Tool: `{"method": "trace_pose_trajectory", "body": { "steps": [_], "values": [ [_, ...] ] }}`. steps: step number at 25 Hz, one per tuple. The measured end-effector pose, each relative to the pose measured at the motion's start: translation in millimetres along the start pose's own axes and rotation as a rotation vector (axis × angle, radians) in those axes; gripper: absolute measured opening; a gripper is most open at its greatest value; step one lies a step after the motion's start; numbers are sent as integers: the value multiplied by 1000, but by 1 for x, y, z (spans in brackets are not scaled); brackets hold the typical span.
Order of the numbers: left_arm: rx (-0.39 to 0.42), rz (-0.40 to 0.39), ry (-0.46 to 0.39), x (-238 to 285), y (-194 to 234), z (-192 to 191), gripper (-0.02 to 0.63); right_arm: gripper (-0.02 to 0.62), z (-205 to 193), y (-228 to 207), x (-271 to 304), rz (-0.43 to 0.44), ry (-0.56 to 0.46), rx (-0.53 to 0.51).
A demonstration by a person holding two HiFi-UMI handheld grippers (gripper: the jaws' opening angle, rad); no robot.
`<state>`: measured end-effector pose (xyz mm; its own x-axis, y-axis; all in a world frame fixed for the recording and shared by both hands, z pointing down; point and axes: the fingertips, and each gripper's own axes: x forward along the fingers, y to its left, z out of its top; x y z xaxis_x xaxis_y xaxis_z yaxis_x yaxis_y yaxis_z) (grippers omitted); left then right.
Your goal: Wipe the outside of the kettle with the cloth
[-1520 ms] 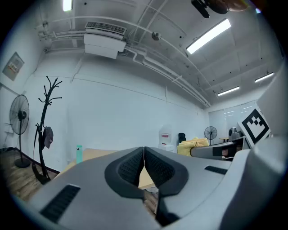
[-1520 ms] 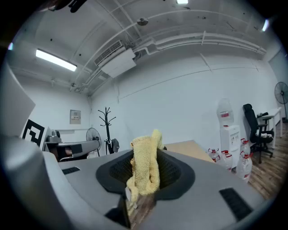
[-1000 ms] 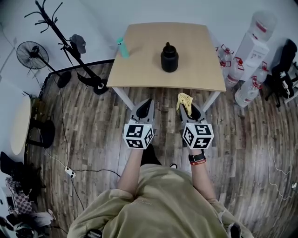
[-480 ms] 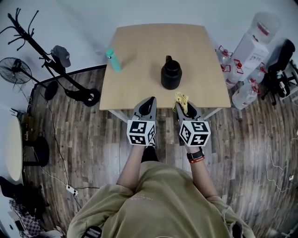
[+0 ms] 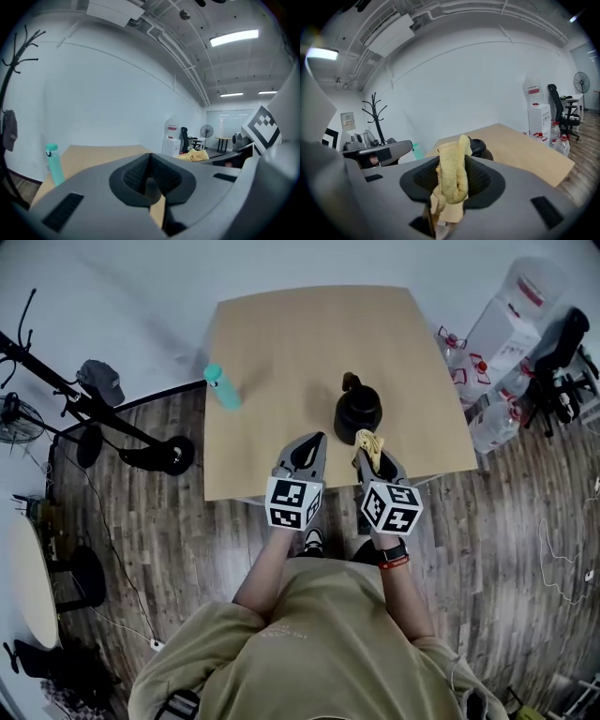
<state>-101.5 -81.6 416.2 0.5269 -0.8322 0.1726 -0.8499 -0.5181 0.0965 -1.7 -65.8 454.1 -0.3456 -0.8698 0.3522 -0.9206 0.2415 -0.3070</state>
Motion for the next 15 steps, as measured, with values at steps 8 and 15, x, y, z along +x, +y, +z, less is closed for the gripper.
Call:
{"method": "trace_pose_trajectory", "body": {
  "steps": [8, 15],
  "values": [
    [-38, -32, 20, 50, 31, -22, 25, 138, -17, -15, 65, -9, 66, -4],
    [-31, 17, 35, 55, 60, -29, 25, 138, -32, -9, 118, 6, 100, 23]
  ]
}}
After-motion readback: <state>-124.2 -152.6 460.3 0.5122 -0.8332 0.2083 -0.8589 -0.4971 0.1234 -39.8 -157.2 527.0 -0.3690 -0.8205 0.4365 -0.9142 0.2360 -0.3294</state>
